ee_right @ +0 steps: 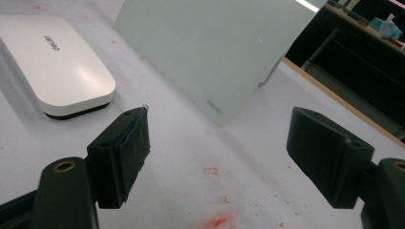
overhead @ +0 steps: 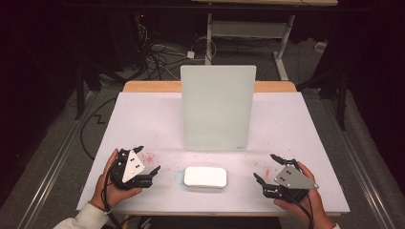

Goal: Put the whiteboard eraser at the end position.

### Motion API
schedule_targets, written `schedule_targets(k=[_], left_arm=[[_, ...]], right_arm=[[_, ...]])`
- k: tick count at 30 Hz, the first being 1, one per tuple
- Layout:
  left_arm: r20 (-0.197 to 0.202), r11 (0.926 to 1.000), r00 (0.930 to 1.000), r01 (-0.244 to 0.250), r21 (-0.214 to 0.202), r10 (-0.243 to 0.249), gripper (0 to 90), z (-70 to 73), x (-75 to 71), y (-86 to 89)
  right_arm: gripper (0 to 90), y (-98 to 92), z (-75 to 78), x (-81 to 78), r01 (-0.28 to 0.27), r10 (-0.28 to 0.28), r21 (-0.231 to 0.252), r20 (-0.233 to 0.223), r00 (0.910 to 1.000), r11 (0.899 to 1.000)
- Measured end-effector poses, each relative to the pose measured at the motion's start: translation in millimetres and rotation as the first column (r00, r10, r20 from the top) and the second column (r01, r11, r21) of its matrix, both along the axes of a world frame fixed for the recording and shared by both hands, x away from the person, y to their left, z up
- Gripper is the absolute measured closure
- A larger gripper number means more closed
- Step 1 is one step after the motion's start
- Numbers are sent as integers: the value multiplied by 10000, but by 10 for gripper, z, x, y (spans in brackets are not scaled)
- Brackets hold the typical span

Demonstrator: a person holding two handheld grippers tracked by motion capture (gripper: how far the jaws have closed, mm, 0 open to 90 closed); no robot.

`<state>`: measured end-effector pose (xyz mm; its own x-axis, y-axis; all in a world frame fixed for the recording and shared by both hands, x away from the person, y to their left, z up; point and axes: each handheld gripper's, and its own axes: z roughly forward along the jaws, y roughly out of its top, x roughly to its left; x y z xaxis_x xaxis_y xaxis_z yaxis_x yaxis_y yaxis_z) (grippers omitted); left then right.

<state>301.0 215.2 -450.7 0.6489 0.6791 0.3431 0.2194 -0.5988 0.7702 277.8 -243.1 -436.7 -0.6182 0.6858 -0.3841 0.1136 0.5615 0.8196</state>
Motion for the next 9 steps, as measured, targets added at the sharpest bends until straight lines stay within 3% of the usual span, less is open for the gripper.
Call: schedule_targets(k=[9], left_arm=[[-43, 9999, 10000, 69, 139, -68, 158, -12, 12, -66]], right_arm=[[232, 1, -5, 5, 64, -64, 36, -47, 10000, 10000]])
